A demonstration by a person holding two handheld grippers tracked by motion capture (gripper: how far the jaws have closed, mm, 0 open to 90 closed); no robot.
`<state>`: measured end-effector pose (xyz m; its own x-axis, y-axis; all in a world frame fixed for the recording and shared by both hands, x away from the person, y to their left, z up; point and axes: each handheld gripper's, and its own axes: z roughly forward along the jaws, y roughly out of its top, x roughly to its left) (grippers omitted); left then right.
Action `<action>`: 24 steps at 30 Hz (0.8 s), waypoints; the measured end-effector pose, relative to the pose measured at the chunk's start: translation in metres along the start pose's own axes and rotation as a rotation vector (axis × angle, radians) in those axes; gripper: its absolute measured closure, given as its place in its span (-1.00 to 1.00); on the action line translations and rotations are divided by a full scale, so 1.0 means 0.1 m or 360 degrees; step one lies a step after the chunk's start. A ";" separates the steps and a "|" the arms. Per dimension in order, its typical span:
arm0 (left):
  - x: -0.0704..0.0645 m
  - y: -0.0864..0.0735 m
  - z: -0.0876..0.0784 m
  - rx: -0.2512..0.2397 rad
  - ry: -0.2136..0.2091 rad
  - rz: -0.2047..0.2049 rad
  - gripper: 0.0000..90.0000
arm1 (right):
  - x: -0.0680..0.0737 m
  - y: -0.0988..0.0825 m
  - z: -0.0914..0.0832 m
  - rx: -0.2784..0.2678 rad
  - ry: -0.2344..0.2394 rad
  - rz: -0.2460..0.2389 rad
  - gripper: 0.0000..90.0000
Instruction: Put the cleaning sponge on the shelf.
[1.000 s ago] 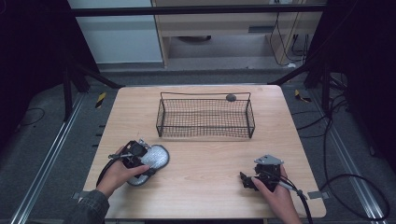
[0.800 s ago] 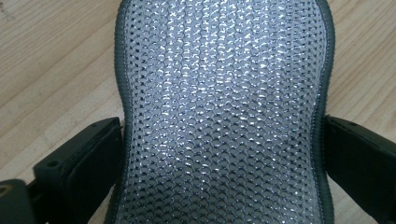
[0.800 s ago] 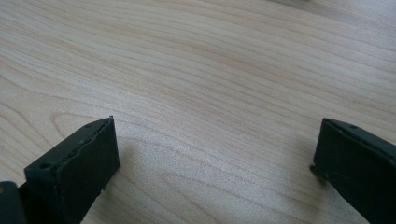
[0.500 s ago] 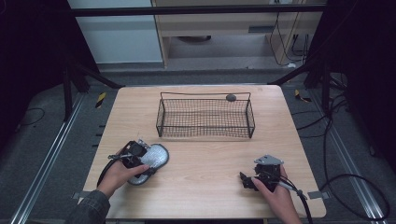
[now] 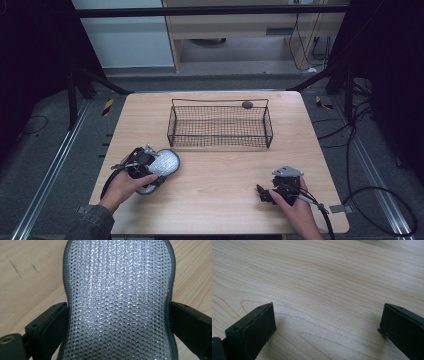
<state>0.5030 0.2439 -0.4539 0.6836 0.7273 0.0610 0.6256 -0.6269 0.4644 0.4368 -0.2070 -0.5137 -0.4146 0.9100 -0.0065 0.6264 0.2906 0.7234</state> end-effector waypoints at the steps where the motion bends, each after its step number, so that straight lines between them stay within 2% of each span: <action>1: 0.00 0.00 0.00 0.0000 0.0000 0.0000 -0.92 | 0.00 0.00 0.00 0.0000 0.0000 0.0000 -0.99; 7: -0.04 0.08 -0.12 -0.0077 0.0034 0.0052 -0.92 | 0.00 0.00 0.00 0.0000 0.0000 0.0000 -0.99; 13: -0.08 0.15 -0.21 -0.0104 0.0059 0.0113 -0.92 | 0.00 0.00 0.00 0.0000 0.0000 -0.0001 -0.99; 24: -0.11 0.25 -0.30 -0.0121 0.0072 0.0174 -0.92 | 0.00 0.00 0.00 0.0000 0.0000 -0.0001 -0.99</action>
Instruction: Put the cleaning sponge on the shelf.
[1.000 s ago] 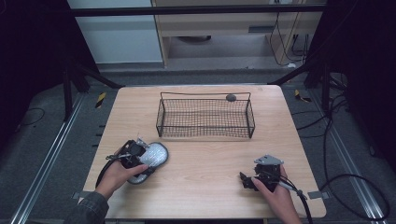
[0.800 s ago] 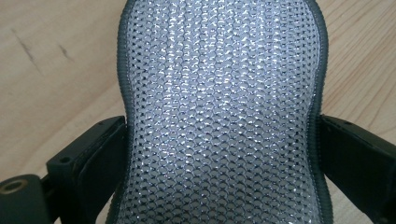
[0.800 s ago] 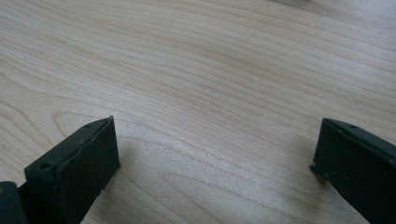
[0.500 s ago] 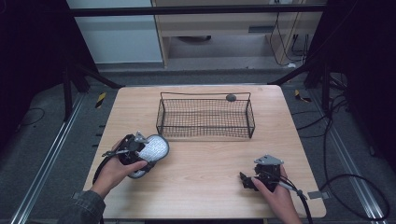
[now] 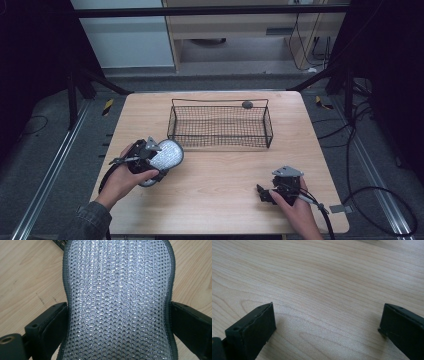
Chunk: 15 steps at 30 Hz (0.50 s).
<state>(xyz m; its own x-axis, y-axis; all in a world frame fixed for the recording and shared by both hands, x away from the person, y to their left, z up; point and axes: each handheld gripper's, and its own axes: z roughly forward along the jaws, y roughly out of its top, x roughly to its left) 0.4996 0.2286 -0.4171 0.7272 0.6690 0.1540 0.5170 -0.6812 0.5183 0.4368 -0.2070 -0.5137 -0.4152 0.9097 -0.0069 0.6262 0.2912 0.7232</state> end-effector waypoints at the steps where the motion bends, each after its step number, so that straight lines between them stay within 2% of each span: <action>1: 0.00 0.01 -0.01 -0.0001 -0.0002 0.0004 -0.92 | 0.00 0.00 0.00 0.0000 0.0000 0.0000 -0.99; 15: -0.01 0.14 -0.06 -0.0012 0.0007 0.0053 -0.92 | 0.00 0.00 0.00 0.0000 0.0000 0.0000 -0.99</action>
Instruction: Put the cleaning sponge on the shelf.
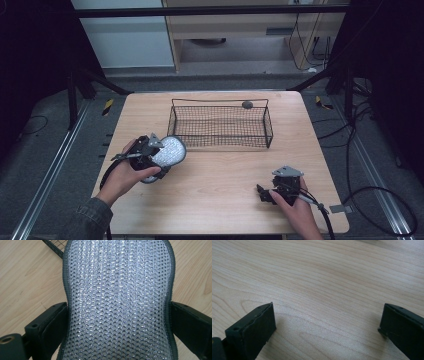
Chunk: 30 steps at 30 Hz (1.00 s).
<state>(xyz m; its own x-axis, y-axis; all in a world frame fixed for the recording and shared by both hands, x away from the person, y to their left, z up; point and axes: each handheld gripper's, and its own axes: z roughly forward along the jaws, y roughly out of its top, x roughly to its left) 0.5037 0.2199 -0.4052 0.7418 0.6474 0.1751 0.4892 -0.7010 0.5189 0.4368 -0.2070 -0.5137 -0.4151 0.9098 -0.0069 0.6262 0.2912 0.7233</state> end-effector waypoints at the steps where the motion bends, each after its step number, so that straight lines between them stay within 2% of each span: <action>1: 0.00 0.01 0.00 0.0002 0.0001 0.0003 -0.92 | 0.00 0.00 0.00 0.0000 0.0000 0.0000 -0.99; 30: 0.04 0.41 -0.09 -0.0010 0.0035 0.0117 -0.92 | 0.00 0.00 0.00 0.0000 0.0011 -0.0002 -0.99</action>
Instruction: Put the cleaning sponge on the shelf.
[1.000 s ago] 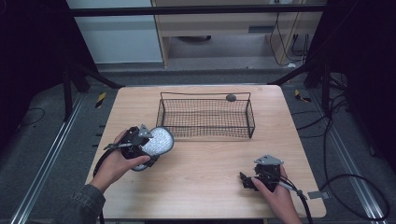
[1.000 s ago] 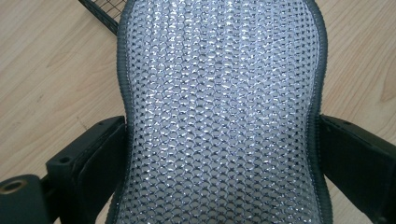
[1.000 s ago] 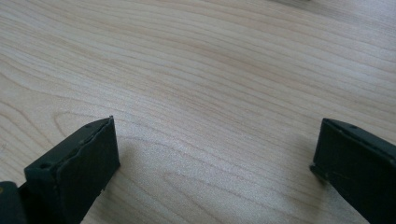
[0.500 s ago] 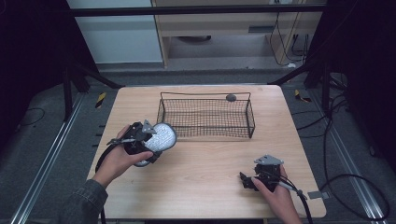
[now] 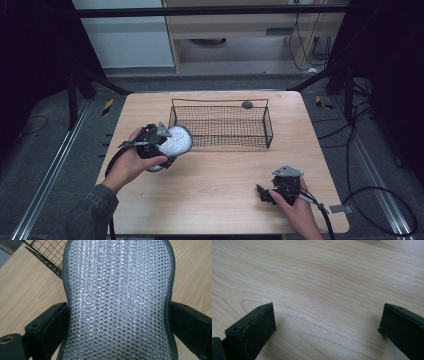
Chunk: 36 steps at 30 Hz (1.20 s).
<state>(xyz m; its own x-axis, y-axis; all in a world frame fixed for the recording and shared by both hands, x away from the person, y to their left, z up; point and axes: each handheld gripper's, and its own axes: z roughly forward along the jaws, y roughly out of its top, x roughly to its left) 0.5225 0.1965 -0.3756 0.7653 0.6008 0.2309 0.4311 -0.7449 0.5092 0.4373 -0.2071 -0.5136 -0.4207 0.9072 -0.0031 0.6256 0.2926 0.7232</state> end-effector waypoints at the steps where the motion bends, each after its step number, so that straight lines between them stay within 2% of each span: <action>1: 0.00 0.00 0.00 0.0000 0.0000 0.0000 -0.92 | 0.00 0.00 0.00 0.0000 0.0000 0.0000 -0.99; 13: 0.07 0.20 0.00 -0.0039 0.0001 0.0049 -0.92 | 0.00 0.00 0.00 0.0001 -0.0001 -0.0003 -0.99; 21: 0.19 0.34 0.00 -0.0068 -0.0008 0.0062 -0.92 | 0.00 0.00 0.00 -0.0003 -0.0008 -0.0016 -0.99; 24: 0.24 0.38 -0.01 -0.0074 -0.0004 0.0072 -0.92 | 0.00 0.00 0.00 -0.0001 -0.0001 0.0006 -0.99; 30: 0.33 0.47 -0.04 -0.0096 -0.0008 0.0083 -0.92 | 0.01 0.01 0.01 -0.0002 -0.0006 0.0003 -0.99; 36: 0.33 0.53 -0.03 -0.0071 -0.0006 0.0122 -0.92 | 0.01 0.01 0.01 0.0004 -0.0015 0.0006 -0.99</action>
<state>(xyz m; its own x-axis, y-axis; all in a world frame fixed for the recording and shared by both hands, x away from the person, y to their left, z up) 0.5690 0.1783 -0.3383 0.7972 0.5413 0.2674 0.3497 -0.7750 0.5264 0.4384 -0.2053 -0.5137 -0.4122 0.9111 -0.0068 0.6287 0.2898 0.7216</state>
